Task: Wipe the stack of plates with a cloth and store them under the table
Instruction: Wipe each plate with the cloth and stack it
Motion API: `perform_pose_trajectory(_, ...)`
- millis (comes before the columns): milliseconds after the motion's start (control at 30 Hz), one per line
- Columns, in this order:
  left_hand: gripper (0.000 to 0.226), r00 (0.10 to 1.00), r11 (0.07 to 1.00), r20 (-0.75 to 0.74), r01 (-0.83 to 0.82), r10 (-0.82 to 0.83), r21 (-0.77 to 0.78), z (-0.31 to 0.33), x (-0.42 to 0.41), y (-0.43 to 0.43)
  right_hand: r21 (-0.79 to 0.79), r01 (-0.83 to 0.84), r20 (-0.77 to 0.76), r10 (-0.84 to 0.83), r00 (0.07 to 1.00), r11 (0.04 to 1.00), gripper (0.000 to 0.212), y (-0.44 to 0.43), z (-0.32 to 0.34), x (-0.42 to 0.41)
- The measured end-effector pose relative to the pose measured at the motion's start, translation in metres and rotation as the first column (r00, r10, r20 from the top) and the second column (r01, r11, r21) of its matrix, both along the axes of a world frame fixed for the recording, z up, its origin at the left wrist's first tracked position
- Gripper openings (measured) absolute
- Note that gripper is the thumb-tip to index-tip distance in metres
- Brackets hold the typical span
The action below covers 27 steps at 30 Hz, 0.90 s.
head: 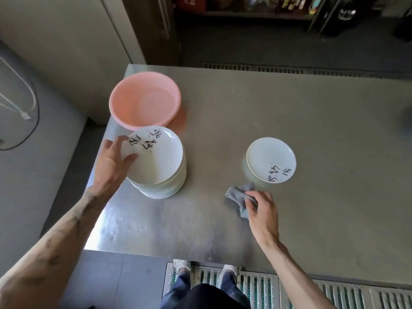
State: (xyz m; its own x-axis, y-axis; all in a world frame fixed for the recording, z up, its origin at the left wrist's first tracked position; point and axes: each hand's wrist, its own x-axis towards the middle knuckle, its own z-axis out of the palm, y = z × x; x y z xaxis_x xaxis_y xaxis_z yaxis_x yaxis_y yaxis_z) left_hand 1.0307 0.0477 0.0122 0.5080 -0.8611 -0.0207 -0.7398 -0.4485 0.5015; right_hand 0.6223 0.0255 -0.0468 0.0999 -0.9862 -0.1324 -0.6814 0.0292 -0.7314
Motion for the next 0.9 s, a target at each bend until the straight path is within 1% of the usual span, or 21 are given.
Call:
perform_pose_trajectory(67,0.050,0.999,0.999,-0.048,0.005,-0.007,-0.032,-0.002,0.004,0.001,-0.007,0.002,-0.011,-0.002,1.000,1.000,0.018,0.002,0.001,0.000)
perform_pose_trajectory(367,0.048,0.999,0.993,-0.051,0.013,-0.020,-0.121,-0.002,0.015,0.005,-0.019,0.007,-0.022,-0.008,1.000,1.000,0.018,0.011,0.004,0.005)
perform_pose_trajectory(500,0.047,0.998,0.987,-0.050,-0.037,0.029,-0.157,-0.002,0.011,0.003,-0.015,0.013,-0.011,-0.013,1.000,1.000,0.019,0.014,0.005,0.005)
perform_pose_trajectory(667,0.037,0.994,0.982,-0.098,-0.071,0.054,-0.178,0.007,0.012,0.008,-0.031,0.008,-0.006,-0.008,1.000,0.999,0.018,0.016,0.004,0.006)
perform_pose_trajectory(733,0.034,0.990,0.988,-0.137,-0.055,0.035,-0.144,0.011,0.013,0.010,-0.034,0.007,-0.009,-0.008,1.000,0.999,0.018,0.017,0.005,0.006)
perform_pose_trajectory(833,0.034,0.966,0.996,-0.258,-0.011,-0.014,-0.094,0.014,0.008,0.015,-0.034,0.007,-0.009,-0.007,1.000,0.999,0.018,0.017,0.007,0.008)
perform_pose_trajectory(900,0.033,0.948,0.995,-0.319,-0.018,-0.015,-0.101,0.012,0.001,0.017,-0.033,0.010,-0.004,-0.010,1.000,0.999,0.018,0.016,0.008,0.008)
